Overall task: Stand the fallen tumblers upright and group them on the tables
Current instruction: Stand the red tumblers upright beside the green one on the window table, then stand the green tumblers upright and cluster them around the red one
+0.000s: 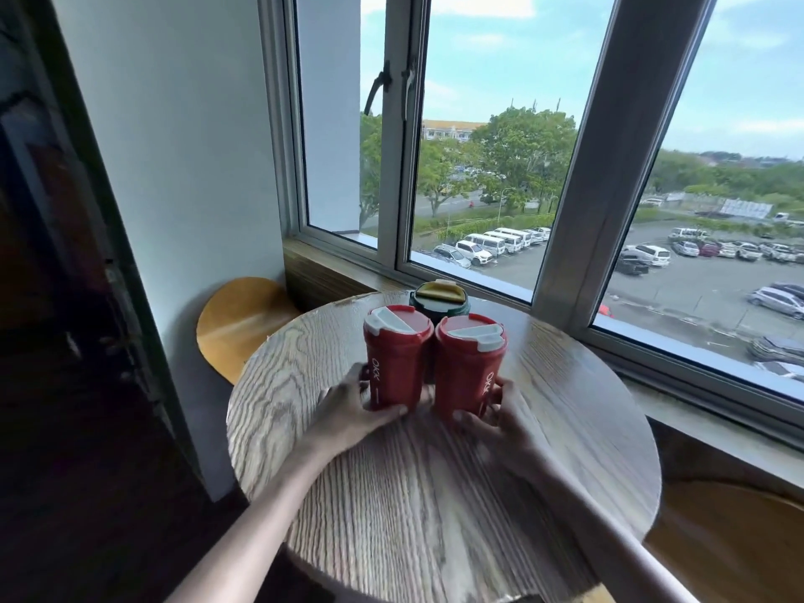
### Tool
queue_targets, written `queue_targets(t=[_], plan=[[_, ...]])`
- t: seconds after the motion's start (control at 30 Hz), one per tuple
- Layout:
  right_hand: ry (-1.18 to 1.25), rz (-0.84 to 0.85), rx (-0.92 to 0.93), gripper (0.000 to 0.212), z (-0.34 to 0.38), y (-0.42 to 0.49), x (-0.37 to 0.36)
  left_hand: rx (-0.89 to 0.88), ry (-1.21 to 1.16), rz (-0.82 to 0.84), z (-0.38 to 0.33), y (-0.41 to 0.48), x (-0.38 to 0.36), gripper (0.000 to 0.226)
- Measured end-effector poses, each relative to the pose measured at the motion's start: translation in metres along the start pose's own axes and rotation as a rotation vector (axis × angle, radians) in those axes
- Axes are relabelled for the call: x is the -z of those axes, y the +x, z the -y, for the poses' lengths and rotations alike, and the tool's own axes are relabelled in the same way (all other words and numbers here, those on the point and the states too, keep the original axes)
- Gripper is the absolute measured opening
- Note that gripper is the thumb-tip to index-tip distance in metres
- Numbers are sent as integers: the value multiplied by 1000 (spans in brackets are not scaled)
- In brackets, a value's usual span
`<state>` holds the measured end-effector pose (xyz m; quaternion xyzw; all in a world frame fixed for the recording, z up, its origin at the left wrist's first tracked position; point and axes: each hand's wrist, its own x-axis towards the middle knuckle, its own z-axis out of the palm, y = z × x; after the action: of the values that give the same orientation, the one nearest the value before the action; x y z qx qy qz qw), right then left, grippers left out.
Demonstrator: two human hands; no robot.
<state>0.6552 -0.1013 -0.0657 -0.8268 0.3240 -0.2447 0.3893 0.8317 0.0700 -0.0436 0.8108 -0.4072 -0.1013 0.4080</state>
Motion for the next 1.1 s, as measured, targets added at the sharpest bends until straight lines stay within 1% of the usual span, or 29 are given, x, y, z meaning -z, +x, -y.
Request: queue_targets(t=[0.1,0.17,0.23,0.3,0.37,0.43,0.5,0.57,0.7,0.9,1.03,1.1], plan=[[-9,-18,16,87,19,-12,5,28,78,7,-4,-7,0,87],[-60,-50,-11,74,21,-21,10,37,94,-56,-5,-17,-1,88],[-175,-73,4,55,24,-35,17,26,121,-128,-6,-33,-2,76],[-213,-71,60,44,29,-50,21,-19,168,-200,-7,-53,-1,59],[-178,-37,134,43,37,-66,22,-63,214,-247,-10,-77,5,46],[-197,64,226,44,44,-78,18,-83,247,-297,-11,-104,13,40],[-260,156,320,34,57,-91,10,-67,281,-378,-14,-137,22,34],[-307,227,396,29,72,-104,2,-21,335,-490,-14,-171,33,32],[-340,350,522,37,110,-130,-29,149,406,-645,-6,-245,63,44],[-309,525,695,40,169,-184,-96,389,514,-781,22,-354,117,43],[-270,645,805,48,210,-230,-152,479,512,-881,40,-423,150,42],[-273,702,851,50,230,-256,-182,542,485,-924,51,-458,165,48]])
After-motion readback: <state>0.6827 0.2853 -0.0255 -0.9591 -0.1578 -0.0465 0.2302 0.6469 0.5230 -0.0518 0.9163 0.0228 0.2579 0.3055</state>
